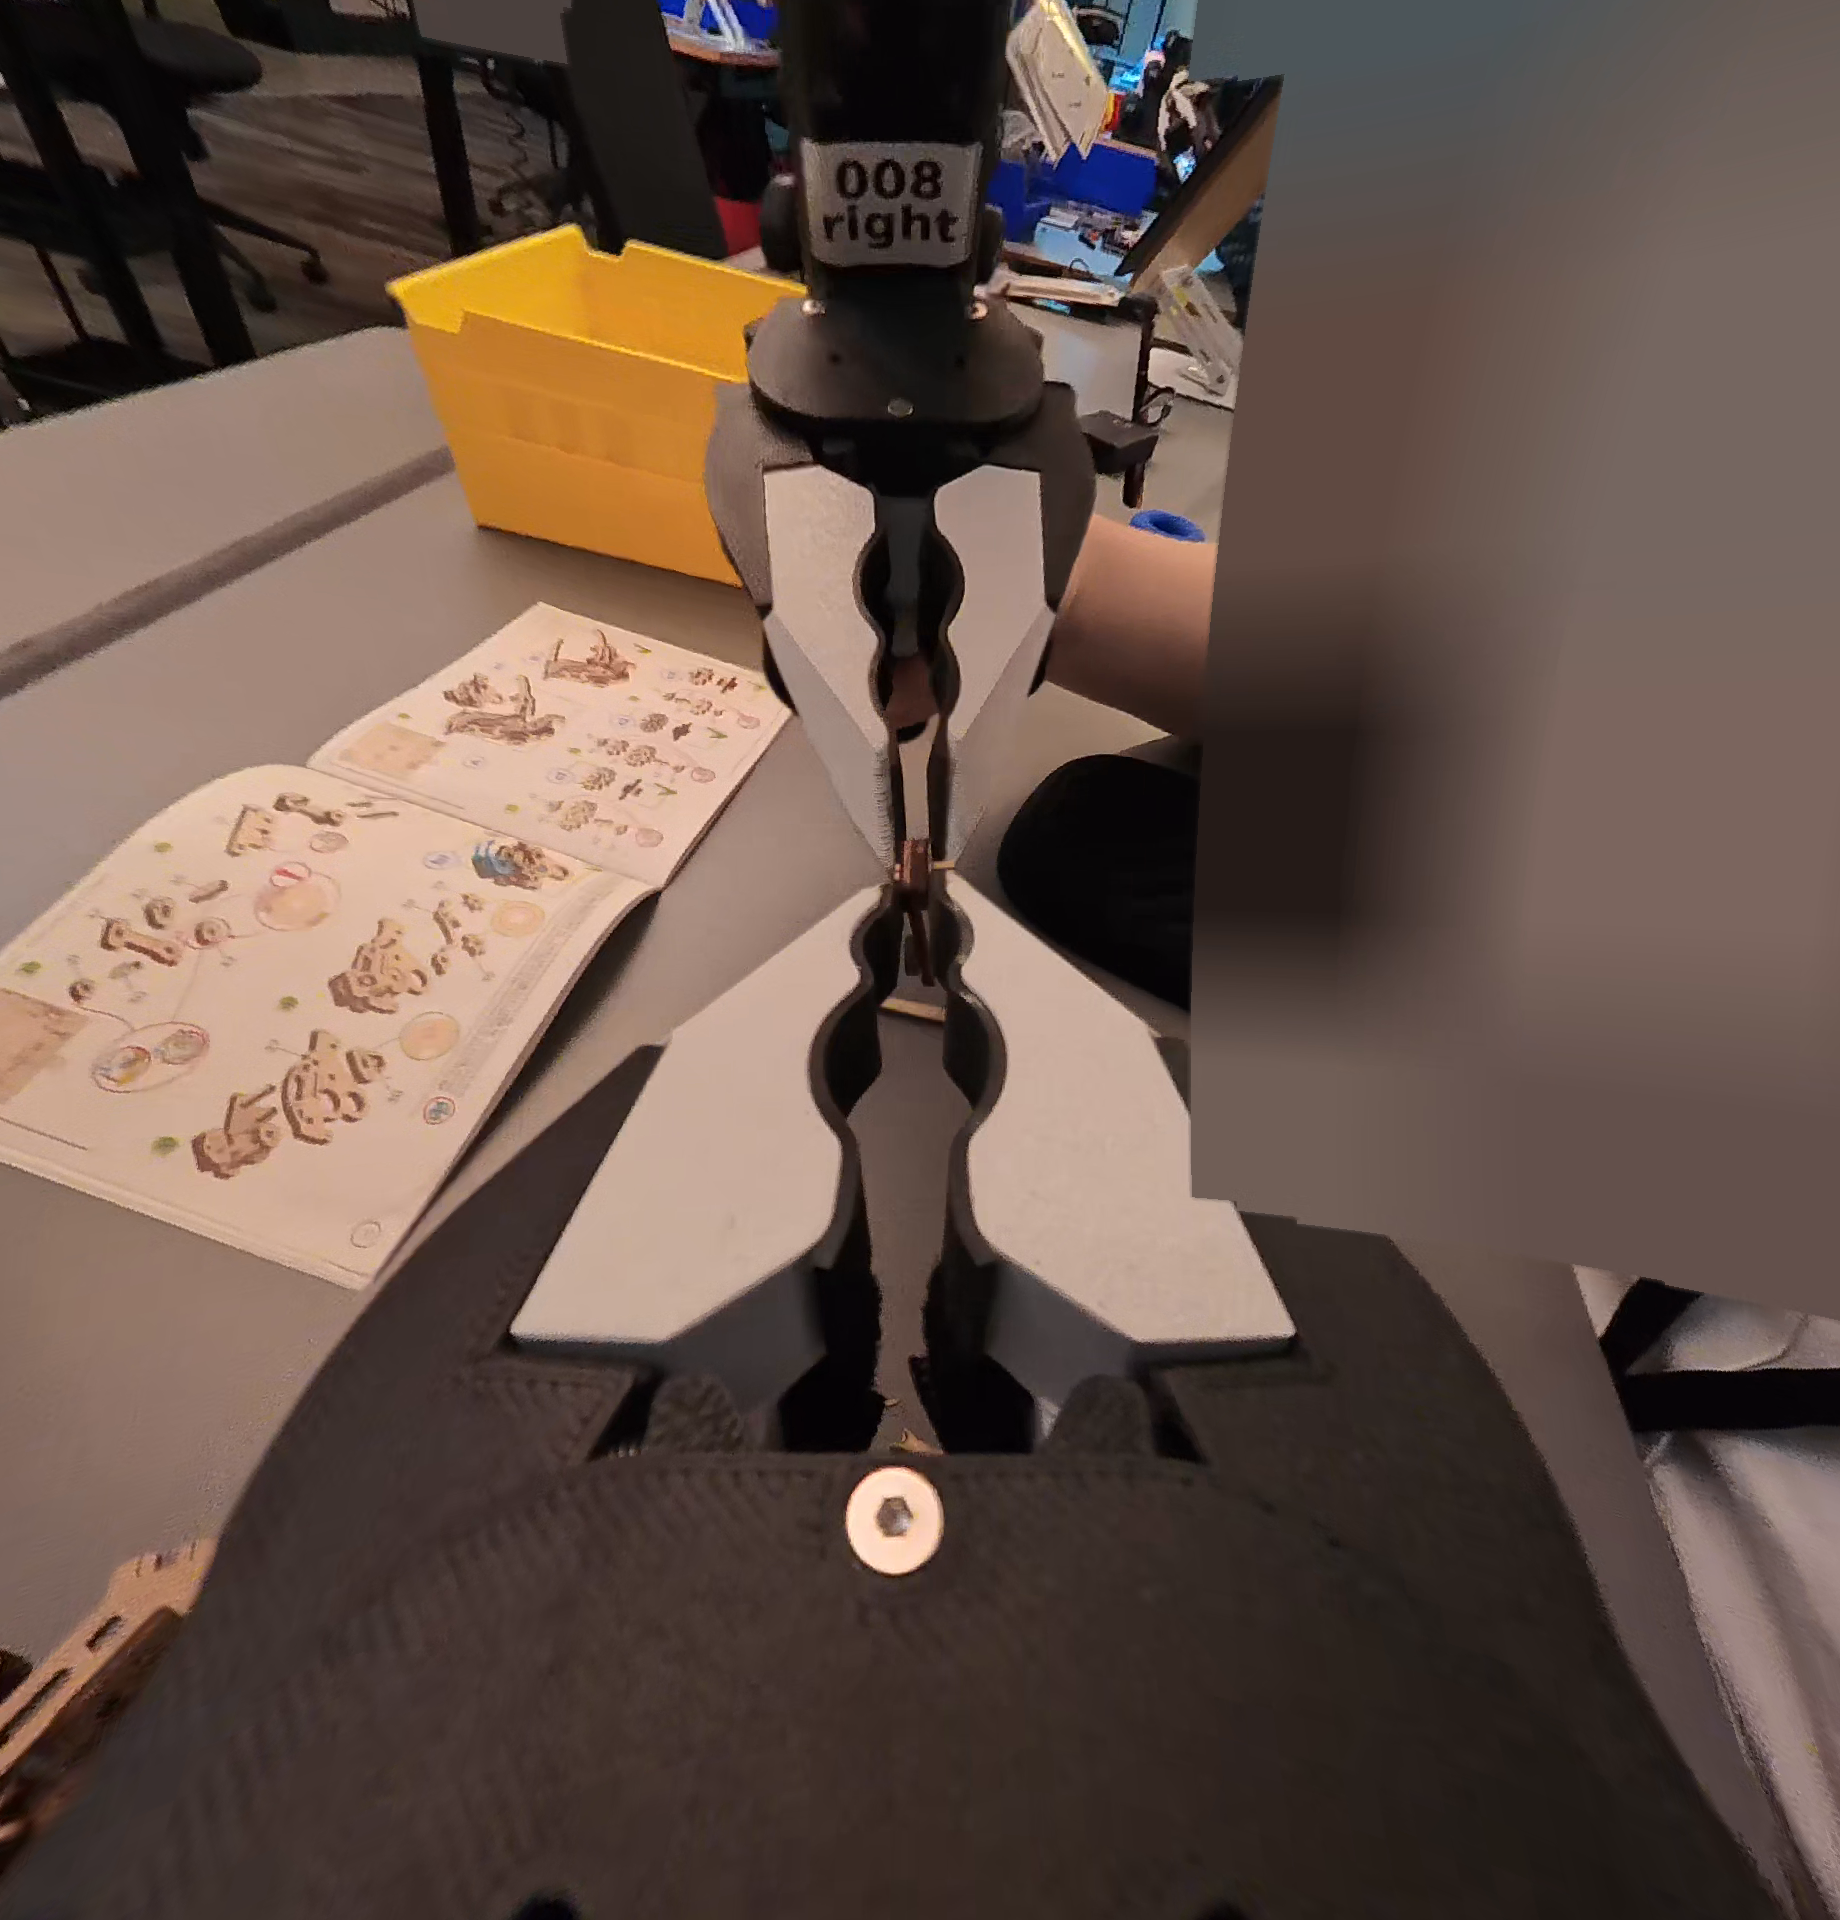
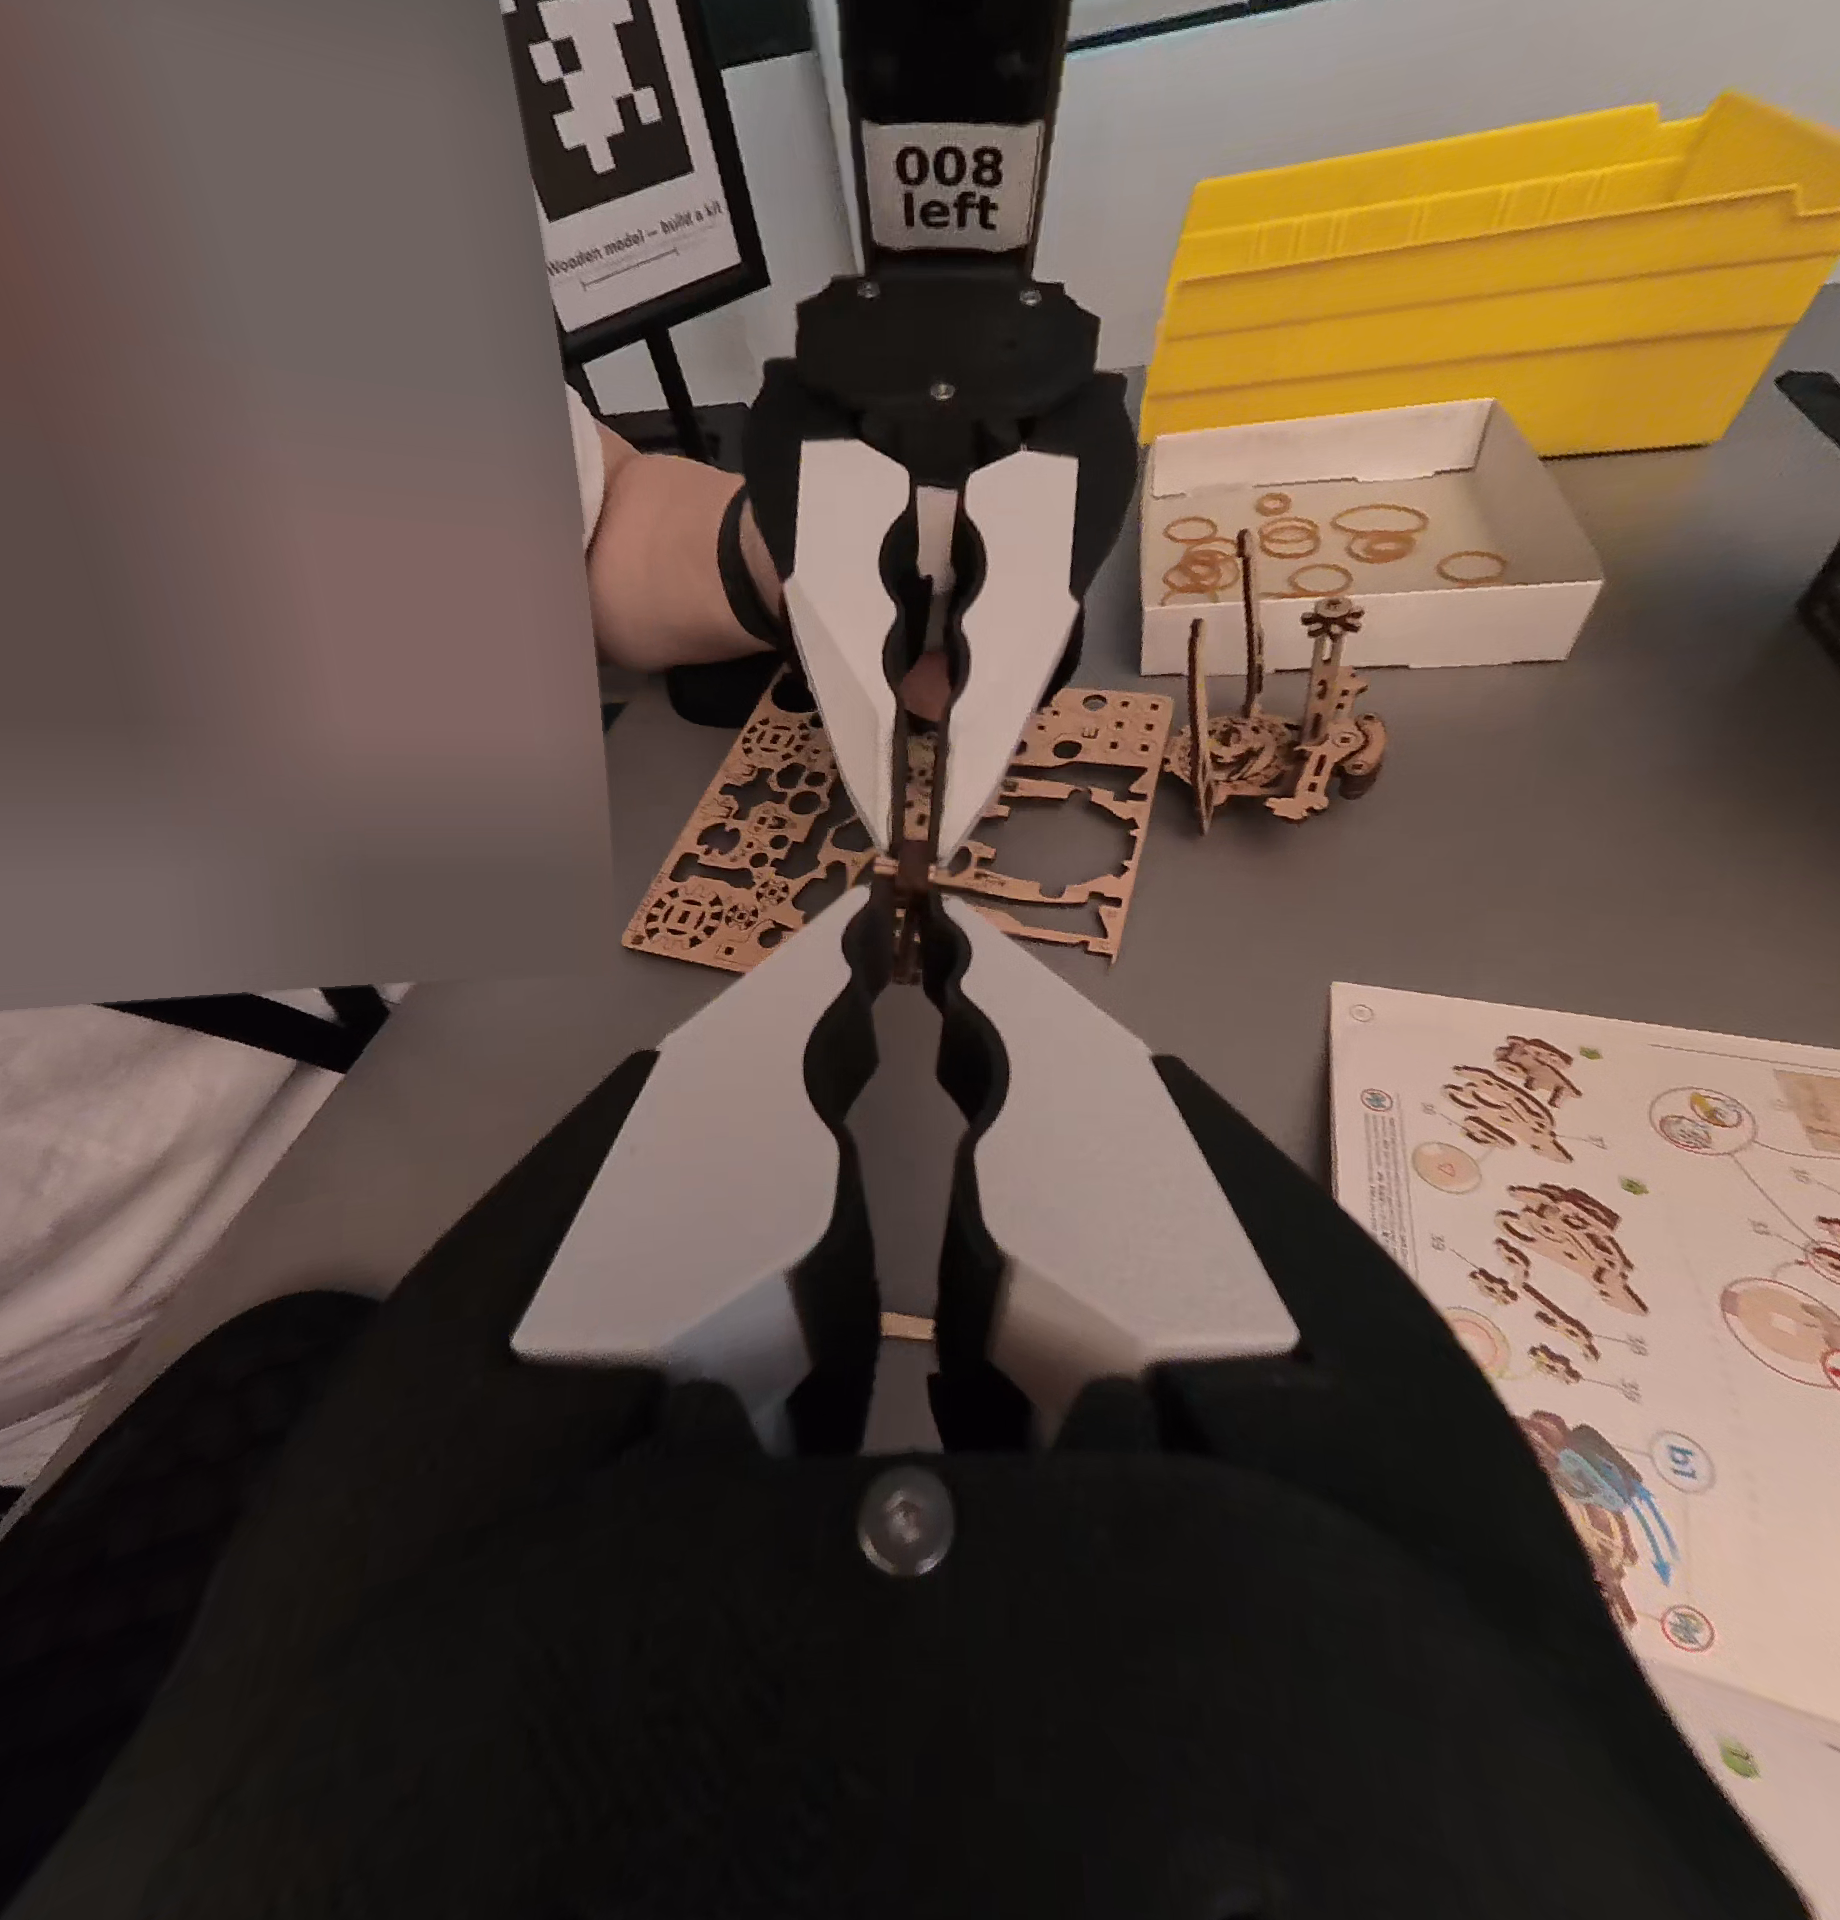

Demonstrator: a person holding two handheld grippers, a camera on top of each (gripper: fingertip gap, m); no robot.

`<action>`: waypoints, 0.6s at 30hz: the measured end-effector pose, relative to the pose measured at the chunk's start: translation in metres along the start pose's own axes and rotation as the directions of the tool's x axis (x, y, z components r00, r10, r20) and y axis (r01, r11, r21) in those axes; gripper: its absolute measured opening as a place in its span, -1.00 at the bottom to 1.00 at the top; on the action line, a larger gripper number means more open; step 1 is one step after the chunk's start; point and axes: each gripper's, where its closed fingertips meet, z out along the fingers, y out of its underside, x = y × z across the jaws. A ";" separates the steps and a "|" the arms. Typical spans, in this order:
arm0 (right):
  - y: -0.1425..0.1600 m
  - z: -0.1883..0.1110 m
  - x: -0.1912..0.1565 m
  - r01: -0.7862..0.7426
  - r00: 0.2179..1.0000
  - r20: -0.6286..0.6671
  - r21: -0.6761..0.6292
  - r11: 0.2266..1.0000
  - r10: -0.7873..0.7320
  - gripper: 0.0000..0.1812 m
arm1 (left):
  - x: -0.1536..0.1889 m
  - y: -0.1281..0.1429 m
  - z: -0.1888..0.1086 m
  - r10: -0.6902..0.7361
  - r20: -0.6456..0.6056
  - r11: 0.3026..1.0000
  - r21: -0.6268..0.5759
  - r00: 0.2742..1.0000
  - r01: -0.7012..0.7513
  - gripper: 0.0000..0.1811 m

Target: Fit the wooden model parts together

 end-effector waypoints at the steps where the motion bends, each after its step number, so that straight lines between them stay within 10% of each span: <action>1: 0.002 0.001 0.003 -0.002 1.000 -0.013 -0.006 1.000 0.002 -0.97 | -0.003 0.002 0.000 -0.015 0.006 1.000 -0.007 1.000 0.015 -0.97; 18: 0.055 -0.003 0.037 0.061 0.992 -0.101 -0.137 0.989 -0.076 -0.83 | -0.038 0.060 0.014 -0.141 0.188 0.956 -0.230 0.972 0.183 -0.96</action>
